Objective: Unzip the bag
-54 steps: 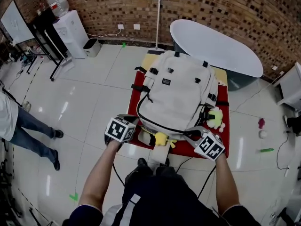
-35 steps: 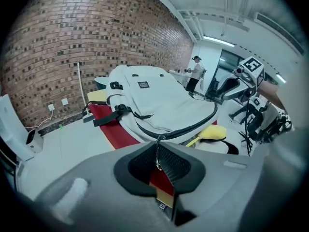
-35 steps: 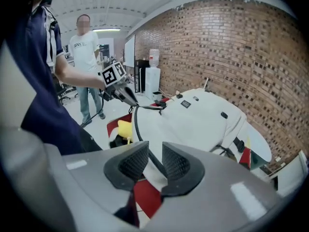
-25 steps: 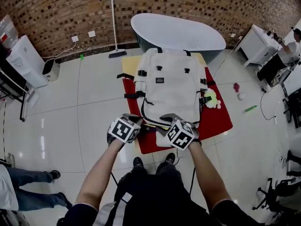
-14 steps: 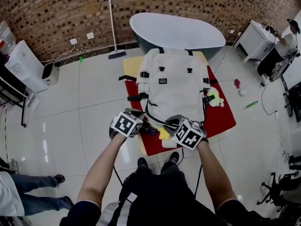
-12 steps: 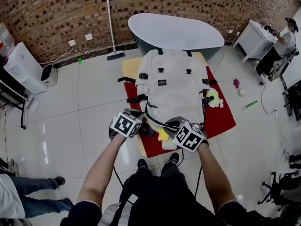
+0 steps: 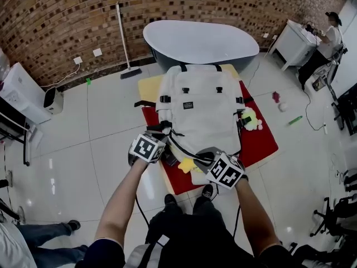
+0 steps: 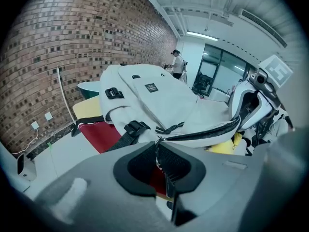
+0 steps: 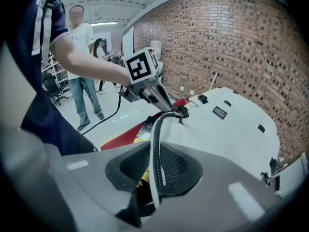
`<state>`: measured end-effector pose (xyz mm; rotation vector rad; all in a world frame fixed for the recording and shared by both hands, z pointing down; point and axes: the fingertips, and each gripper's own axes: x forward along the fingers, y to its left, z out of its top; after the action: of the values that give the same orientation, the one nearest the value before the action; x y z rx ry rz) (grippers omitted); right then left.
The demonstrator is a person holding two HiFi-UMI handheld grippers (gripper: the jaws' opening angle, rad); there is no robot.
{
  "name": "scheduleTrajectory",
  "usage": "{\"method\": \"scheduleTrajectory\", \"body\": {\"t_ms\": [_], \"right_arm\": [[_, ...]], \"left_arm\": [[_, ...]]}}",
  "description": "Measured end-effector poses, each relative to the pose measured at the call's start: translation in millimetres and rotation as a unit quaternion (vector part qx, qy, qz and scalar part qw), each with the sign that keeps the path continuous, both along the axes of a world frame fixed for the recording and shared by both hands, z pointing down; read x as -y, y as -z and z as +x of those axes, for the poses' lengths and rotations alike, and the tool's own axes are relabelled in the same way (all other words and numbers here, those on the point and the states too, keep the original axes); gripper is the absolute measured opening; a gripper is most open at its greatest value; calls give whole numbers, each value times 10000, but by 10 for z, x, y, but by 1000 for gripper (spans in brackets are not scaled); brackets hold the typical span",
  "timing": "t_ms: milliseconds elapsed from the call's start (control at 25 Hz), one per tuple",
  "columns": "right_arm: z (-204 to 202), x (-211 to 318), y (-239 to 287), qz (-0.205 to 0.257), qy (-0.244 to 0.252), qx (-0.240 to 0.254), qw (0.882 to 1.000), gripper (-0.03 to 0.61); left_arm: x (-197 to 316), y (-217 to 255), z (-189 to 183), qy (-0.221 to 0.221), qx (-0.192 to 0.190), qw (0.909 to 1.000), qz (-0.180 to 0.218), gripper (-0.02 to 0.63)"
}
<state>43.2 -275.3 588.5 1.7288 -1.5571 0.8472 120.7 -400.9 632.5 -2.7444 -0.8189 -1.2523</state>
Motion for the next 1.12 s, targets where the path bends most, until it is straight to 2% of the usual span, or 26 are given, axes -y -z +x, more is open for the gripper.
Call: {"method": "scheduleTrajectory", "body": {"t_ms": [160,320,440,560,680,800,920,1000,1040,1120], "right_arm": [[21,-4,-12,26,-125,54,9999,65],[36,18,-66,203,-277,272,9990,98],[64,8,-5,518,-424,355,9971,140],[134,-13,161,956,-604,322,9931,146],[204,-52,423,1604,-911,361,9822,124],[227,-32,735,2438,-1045,602,9623,6],[246,56,1017,3108,-1013,702,9425,6],[241,67,1211,3473,-1090,632,9293,6],[244,64,1310,3642,-1142,592,9224,6],[256,58,1485,3883,-1217,470,9123,6]], "left_arm": [[-15,-63,17,21,73,9996,-283,29],[-13,-113,-60,140,132,9987,-472,42],[-14,-120,-166,276,228,9976,-598,131],[67,39,-296,534,148,9956,-753,144],[109,376,-378,887,-230,9919,-883,143],[-40,816,-433,1174,-896,9813,-1231,141],[-273,1270,-452,1204,-1558,9686,-1518,122],[-425,1528,-464,1237,-1909,9606,-1596,28],[-497,1642,-466,1252,-2057,9569,-1621,2],[-640,1838,-468,1248,-2292,9510,-1658,2]]}}
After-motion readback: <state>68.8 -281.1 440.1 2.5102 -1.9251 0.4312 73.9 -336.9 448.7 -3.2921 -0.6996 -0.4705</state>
